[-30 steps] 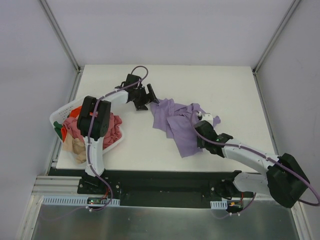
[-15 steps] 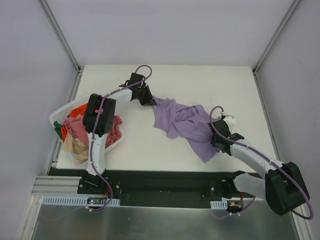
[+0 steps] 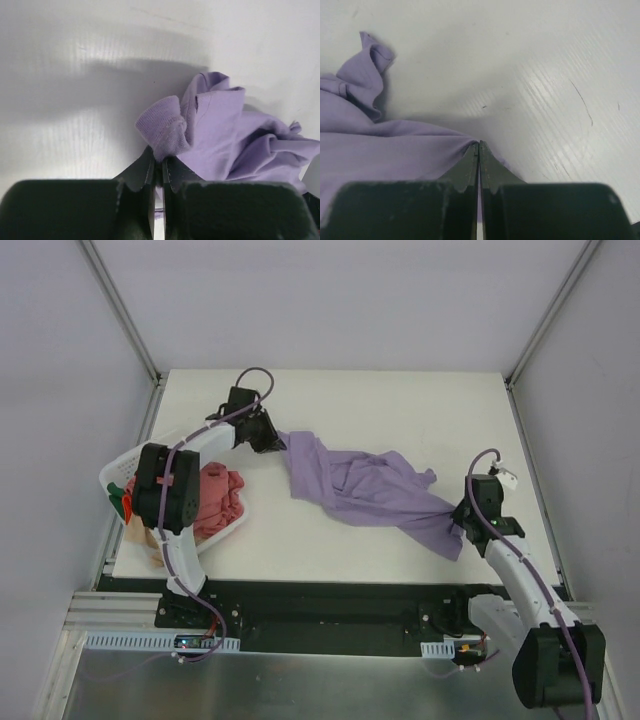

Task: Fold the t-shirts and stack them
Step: Flatten out the tshirt

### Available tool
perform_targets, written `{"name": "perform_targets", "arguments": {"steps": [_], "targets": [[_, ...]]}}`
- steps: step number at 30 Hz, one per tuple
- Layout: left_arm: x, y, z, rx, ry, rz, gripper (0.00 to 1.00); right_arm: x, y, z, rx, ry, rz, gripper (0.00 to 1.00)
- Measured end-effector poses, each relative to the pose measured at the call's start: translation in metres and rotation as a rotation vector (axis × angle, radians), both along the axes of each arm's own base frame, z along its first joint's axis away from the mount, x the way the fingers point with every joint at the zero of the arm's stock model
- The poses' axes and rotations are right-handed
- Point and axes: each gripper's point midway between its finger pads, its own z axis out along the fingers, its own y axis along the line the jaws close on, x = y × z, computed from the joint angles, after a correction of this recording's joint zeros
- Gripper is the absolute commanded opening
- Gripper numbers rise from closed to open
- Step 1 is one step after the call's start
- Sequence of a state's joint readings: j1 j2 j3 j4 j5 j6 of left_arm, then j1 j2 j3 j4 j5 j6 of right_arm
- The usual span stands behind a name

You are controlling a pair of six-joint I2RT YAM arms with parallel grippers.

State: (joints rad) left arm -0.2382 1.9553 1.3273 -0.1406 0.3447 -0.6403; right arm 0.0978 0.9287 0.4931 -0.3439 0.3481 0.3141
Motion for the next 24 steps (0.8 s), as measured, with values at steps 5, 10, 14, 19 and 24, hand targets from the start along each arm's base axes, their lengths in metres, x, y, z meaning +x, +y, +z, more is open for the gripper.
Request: {"name": "perform_targets", "arguments": {"steps": [5,10,14,19,24], "targets": [[0.000,0.026,0.061,0.022,-0.153,0.042,0.00,0.005,-0.002,0.026,-0.023,-0.109,0.038,0.00],[-0.005,0.029,0.099,0.025,-0.255,0.036,0.00,0.004,-0.006,0.030,-0.044,-0.118,0.049,0.02],[-0.009,0.031,0.083,0.033,-0.216,0.038,0.00,0.003,-0.001,0.013,-0.028,-0.036,0.079,0.11],[-0.033,0.040,0.032,0.083,-0.075,0.053,0.53,-0.004,0.000,-0.012,-0.017,0.109,0.075,0.60],[-0.056,0.052,0.009,0.142,0.026,0.076,0.99,0.002,-0.002,0.004,-0.018,0.088,0.051,0.96]]}}
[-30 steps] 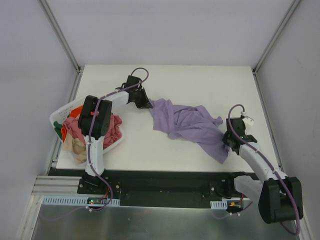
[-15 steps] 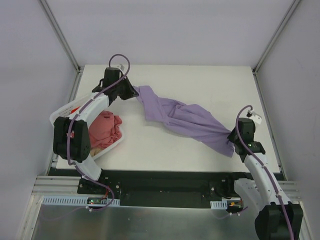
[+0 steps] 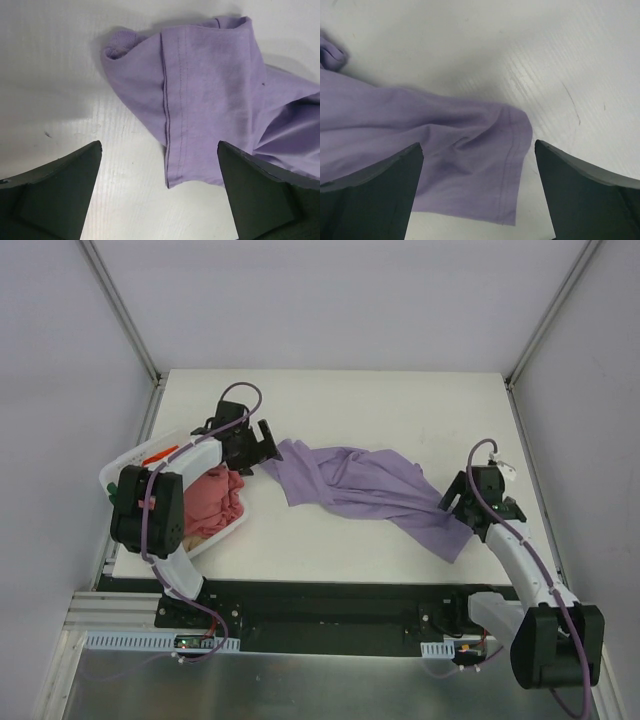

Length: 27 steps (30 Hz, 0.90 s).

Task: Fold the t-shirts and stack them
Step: Flatten out the tshirt

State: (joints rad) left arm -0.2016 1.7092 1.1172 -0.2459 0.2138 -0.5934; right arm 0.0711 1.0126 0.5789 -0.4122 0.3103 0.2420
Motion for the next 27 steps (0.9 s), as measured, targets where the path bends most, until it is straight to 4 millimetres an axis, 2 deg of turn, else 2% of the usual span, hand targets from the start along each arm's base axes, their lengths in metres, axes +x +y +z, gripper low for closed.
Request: {"name": "perform_targets", "arguments": {"steps": [4,7,11,14,16,18,23,24,27], "targets": [[-0.002,0.001,0.009,0.000,-0.013,0.001,0.99,0.004,-0.005,0.023,-0.012,-0.069,-0.035,0.96],[0.002,-0.006,0.020,-0.021,-0.030,-0.018,0.99,0.000,-0.008,0.037,-0.005,-0.123,-0.059,0.96],[0.015,-0.034,0.035,-0.060,-0.062,-0.084,0.99,-0.004,-0.006,0.045,0.018,-0.161,-0.066,0.96],[0.014,-0.062,0.034,-0.076,-0.061,-0.155,0.99,-0.008,-0.004,0.041,0.041,-0.165,-0.063,0.96],[0.003,-0.075,0.028,-0.071,-0.035,-0.190,0.99,-0.013,-0.002,0.033,0.056,-0.143,-0.061,0.96],[-0.017,-0.081,0.014,-0.060,0.000,-0.214,0.99,-0.020,-0.002,0.021,0.062,-0.105,-0.063,0.96],[-0.090,-0.058,-0.034,0.000,0.197,-0.177,0.99,-0.029,-0.005,-0.001,0.065,-0.014,-0.083,0.96],[-0.097,-0.056,-0.037,0.002,0.222,-0.166,0.98,-0.030,-0.005,-0.003,0.066,-0.002,-0.085,0.96],[-0.101,-0.060,-0.037,0.017,0.218,-0.165,0.89,-0.033,-0.005,-0.010,0.070,0.021,-0.086,0.96]]}}
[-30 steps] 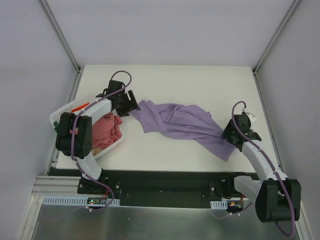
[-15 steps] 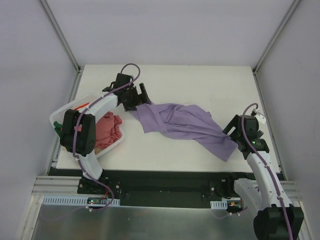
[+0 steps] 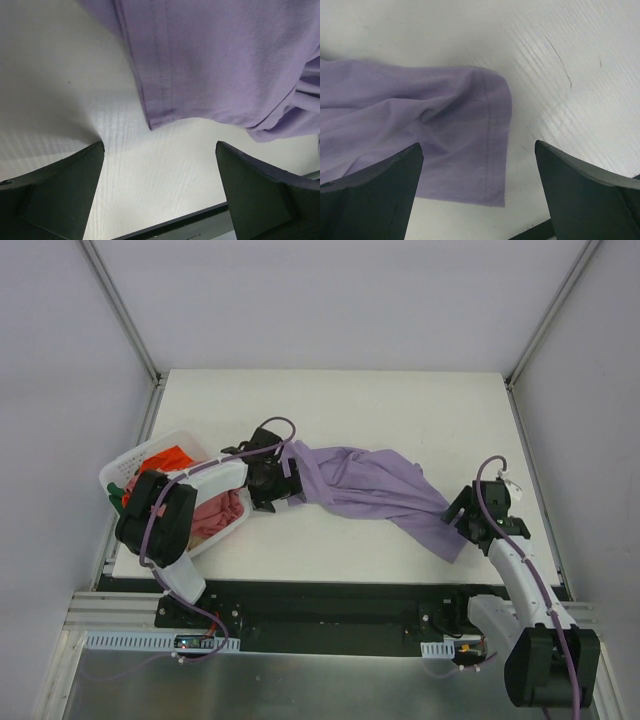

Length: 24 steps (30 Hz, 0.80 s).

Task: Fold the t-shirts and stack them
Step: Flatten out the tshirt

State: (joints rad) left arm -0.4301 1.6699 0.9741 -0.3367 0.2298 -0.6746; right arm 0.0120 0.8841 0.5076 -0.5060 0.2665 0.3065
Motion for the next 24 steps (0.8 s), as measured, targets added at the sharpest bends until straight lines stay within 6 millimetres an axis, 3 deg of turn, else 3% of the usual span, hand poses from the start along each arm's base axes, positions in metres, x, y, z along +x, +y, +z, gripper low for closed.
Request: {"name": "perform_targets", "arguments": {"steps": [7,21,24], "targets": [[0.014,-0.020,-0.003,0.074,-0.044,-0.053,0.73,-0.002,0.002,-0.005,0.013,0.010,0.006,0.96],[0.031,-0.017,-0.016,0.292,-0.114,-0.152,0.44,0.003,0.007,-0.007,0.037,-0.015,0.022,0.96],[0.032,-0.017,-0.016,0.302,-0.113,-0.156,0.25,0.003,0.005,-0.007,0.039,-0.014,0.010,0.96]]}}
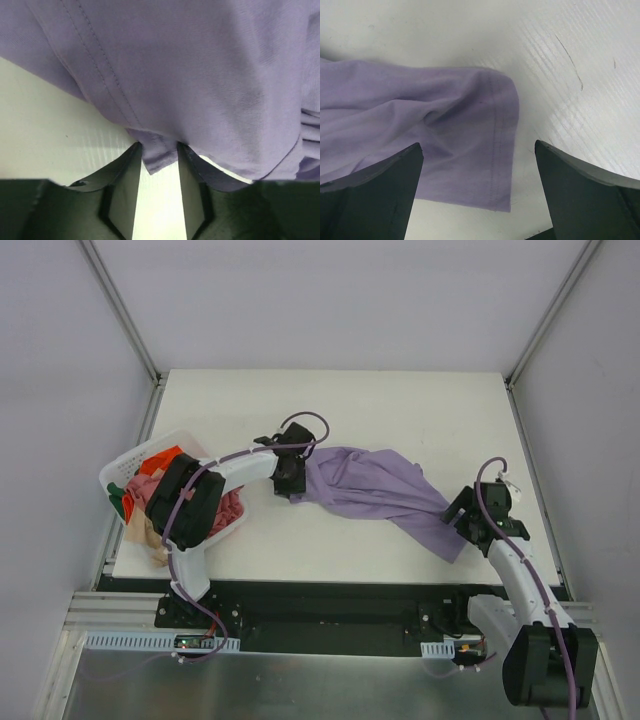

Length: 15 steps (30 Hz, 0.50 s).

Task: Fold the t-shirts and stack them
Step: Flatten out the tshirt

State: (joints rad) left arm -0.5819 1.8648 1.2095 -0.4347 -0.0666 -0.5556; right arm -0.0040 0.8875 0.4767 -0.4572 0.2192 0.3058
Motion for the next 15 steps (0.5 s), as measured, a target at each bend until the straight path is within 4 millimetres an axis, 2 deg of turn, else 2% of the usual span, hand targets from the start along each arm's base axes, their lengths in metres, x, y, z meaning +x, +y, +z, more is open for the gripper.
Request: {"name": "perform_targets", "arguments": {"steps": [1,2,10,15], "targets": [[0.001,0.001,0.000,0.004,-0.003,0.000,0.07,0.000,-0.001,0.000,0.000,0.001,-0.005,0.96],[0.001,0.001,-0.001,0.008,-0.004,0.004,0.00,0.000,-0.002,0.000,0.000,0.002,-0.008,0.96],[0.001,0.003,-0.001,0.008,-0.023,0.011,0.00,0.000,-0.003,-0.002,0.002,0.011,-0.016,0.96],[-0.011,0.010,0.002,0.004,-0.020,0.010,0.00,-0.001,-0.004,-0.002,0.002,0.009,-0.018,0.96]]}}
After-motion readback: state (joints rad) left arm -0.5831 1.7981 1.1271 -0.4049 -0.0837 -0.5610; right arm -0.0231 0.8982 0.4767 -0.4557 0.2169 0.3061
